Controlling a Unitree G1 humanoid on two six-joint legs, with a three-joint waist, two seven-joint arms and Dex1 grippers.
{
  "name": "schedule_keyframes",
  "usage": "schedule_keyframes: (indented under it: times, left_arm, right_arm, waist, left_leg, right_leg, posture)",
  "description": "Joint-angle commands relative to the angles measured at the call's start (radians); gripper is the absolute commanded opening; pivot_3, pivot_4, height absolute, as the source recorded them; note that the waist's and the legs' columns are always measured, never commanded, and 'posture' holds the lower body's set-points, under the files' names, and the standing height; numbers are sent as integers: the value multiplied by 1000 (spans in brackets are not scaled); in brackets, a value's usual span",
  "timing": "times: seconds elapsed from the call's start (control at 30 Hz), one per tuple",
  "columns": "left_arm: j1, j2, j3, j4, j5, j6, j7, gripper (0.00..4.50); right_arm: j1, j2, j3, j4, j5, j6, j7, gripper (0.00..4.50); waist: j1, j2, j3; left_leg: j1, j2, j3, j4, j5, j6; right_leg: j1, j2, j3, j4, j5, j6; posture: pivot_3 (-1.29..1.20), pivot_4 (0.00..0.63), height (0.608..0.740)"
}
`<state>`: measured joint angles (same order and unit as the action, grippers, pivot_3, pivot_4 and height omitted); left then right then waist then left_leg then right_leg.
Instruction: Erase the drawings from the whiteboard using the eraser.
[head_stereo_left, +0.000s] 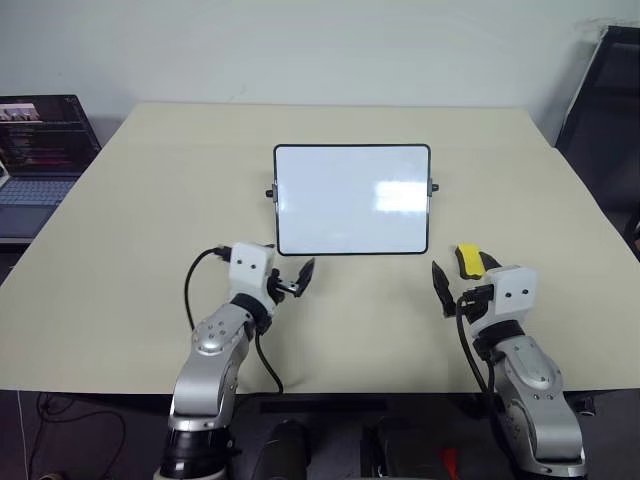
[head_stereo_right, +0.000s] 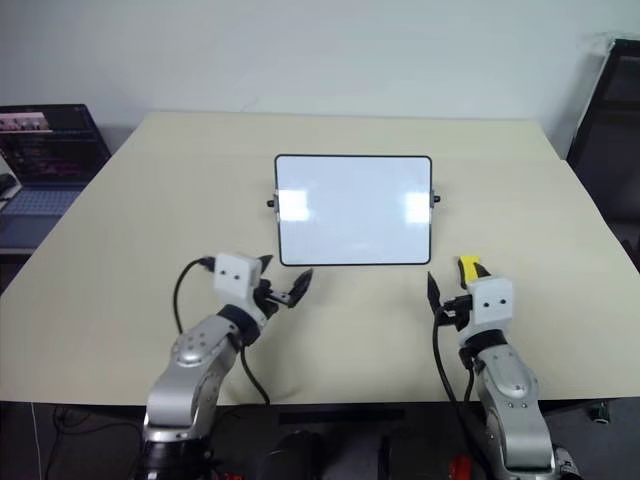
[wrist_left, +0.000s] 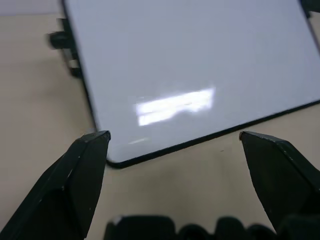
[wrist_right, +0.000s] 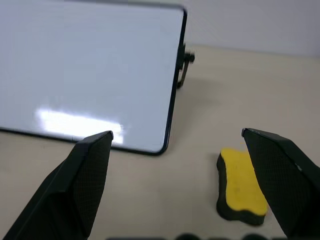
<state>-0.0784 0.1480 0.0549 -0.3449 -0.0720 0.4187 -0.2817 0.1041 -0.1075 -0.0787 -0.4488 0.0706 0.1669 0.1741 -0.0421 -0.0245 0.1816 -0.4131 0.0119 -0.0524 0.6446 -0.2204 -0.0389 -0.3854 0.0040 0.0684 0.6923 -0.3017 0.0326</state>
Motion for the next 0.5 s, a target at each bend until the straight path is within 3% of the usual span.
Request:
schedule_keyframes:
  times: [0.03, 0.27, 0.5]
  left_arm:
    - [23, -7, 27, -54, 17, -61, 62, 4500]
    - [28, -2, -8, -60, 40, -64, 109, 4500]
    - [62, -23, -36, -81, 45, -38, 147, 4500]
  right_arm:
    - [-2, 36, -92, 42, 65, -73, -48, 4483]
    - [22, -5, -122, 74, 97, -109, -3, 4483]
    - [76, -61, -71, -5, 108, -56, 61, 4483]
  waist:
    - [5, 0, 0]
    - [11, 0, 0]
    - [11, 0, 0]
  left_leg:
    - [1, 0, 0, 0, 0, 0]
    - [3, 0, 1, -1, 0, 0]
    - [2, 0, 1, -2, 0, 0]
  right_leg:
    - [1, 0, 0, 0, 0, 0]
    - [2, 1, 1, -1, 0, 0]
    - [2, 1, 1, -3, 0, 0]
  posture:
    - [0, 150, 740]
    - [0, 150, 740]
    - [0, 150, 740]
